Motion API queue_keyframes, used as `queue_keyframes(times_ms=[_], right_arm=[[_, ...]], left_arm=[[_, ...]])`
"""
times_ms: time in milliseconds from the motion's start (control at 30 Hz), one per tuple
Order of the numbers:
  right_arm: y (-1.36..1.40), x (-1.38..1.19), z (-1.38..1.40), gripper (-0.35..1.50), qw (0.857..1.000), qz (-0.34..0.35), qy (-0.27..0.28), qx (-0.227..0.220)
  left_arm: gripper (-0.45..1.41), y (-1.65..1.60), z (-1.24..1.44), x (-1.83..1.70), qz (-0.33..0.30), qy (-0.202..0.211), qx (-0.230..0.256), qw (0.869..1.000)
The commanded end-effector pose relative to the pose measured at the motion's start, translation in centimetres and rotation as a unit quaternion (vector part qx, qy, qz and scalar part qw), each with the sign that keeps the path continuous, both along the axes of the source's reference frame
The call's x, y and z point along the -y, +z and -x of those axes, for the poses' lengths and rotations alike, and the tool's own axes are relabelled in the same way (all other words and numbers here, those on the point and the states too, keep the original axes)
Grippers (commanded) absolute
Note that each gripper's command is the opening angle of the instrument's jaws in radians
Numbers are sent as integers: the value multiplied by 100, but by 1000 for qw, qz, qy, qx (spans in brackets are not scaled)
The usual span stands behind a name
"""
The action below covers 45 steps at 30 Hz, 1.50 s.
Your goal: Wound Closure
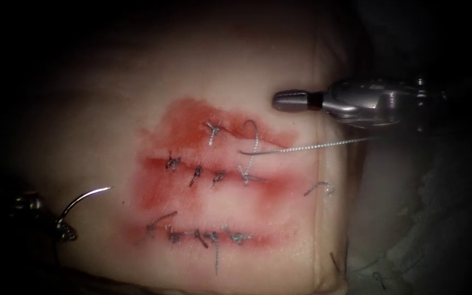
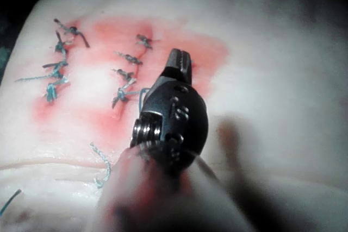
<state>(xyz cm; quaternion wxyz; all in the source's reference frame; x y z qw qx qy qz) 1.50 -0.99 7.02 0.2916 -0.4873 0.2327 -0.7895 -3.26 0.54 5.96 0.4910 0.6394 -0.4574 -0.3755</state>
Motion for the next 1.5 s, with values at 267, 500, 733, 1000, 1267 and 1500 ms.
queue_keyframes(times_ms=[267,500,733,1000,1267,1500], right_arm=[[67,20,-9,-35,1000,2,-23,18],[56,28,-38,-35,999,-8,-42,-21],[50,18,-63,-35,999,26,37,-3],[31,-22,-28,-35,992,69,100,28],[-9,-5,60,115,992,73,102,22],[-65,-65,139,104,982,53,180,38]], left_arm=[[-45,57,-9,-31,62,4,-142,988],[-45,87,-20,-53,62,3,-176,982],[-45,106,-24,-57,74,9,-195,978],[-45,120,-46,-64,106,38,-240,964],[-45,125,-77,-88,167,104,-281,939],[-45,158,-107,-147,275,182,-365,871]])
